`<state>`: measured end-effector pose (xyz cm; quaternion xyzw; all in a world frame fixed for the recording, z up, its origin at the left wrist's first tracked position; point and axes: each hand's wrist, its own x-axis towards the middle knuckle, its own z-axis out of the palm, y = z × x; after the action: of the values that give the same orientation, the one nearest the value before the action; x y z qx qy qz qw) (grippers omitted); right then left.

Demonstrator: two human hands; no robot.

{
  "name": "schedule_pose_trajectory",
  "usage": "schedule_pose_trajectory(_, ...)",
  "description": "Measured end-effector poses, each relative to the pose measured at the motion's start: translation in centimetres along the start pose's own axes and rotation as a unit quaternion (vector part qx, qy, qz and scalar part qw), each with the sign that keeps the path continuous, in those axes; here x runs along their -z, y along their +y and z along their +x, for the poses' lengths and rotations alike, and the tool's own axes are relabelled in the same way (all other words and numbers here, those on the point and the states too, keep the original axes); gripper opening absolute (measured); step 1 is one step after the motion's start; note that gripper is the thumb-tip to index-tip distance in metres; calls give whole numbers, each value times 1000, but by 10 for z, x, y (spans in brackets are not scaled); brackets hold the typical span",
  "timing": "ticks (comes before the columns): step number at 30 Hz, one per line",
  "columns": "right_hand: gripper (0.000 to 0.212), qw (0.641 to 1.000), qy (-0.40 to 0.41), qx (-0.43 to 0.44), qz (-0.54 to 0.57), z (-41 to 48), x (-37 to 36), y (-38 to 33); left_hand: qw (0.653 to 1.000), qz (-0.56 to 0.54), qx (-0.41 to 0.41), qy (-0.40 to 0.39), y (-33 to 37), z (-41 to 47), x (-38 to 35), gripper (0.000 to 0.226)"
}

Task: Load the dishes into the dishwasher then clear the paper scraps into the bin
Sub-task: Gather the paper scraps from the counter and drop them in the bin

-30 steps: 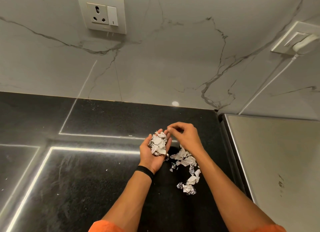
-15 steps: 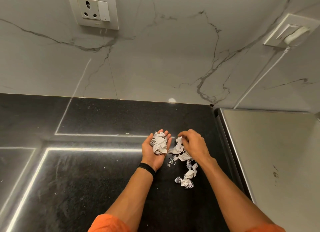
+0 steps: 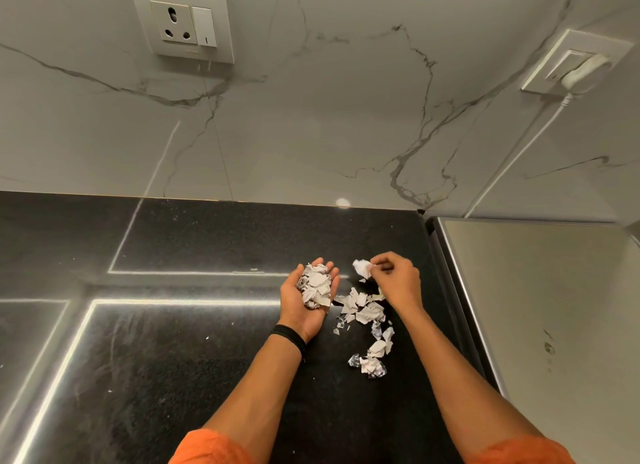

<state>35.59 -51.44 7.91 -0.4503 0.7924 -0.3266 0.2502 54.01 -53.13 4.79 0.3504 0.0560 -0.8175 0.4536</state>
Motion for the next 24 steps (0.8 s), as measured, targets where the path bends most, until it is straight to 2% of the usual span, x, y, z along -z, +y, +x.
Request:
schedule_pose_trajectory(2, 16, 992, -33, -21, 117, -3, 2, -13, 1000, 6, 6, -3, -2, 0, 0, 45)
schedule_pose_trajectory(4, 15, 979, -116, -17, 169, -8, -1, -26, 1000, 9, 16, -15, -5, -2, -3, 47)
schedule_pose_trajectory(6, 10, 977, -161, 29, 134, -11, -5, -29, 999, -8, 26, -31, -9, -6, -6, 46)
schedule_pose_trajectory(10, 11, 993, -76, 53, 73, -13, -3, -22, 999, -28, 11, -43, -7, -8, -3, 46)
schedule_pose_trajectory(12, 17, 992, -106, 70, -13, -15, -1, -13, 998, -34, 8, -43, -1, -7, 1, 47)
schedule_pose_trajectory(14, 31, 960, -190, 122, -163, -22, -2, -5, 998, -42, 4, -38, 5, -6, 5, 47)
schedule_pose_trajectory(16, 42, 921, -219, 185, -264, -28, -8, 2, 999, -39, 0, -34, 9, -6, 8, 48)
schedule_pose_trajectory(19, 33, 906, -189, 242, -290, -32, -14, 7, 999, -31, -6, -33, 10, -6, 11, 48)
schedule_pose_trajectory(21, 25, 905, -183, 251, -290, -33, -16, 6, 999, -31, -9, -28, 10, -8, 14, 48)
schedule_pose_trajectory(24, 18, 937, -156, 206, -236, -32, -14, 3, 1000, -23, -12, -17, 9, -9, 16, 48)
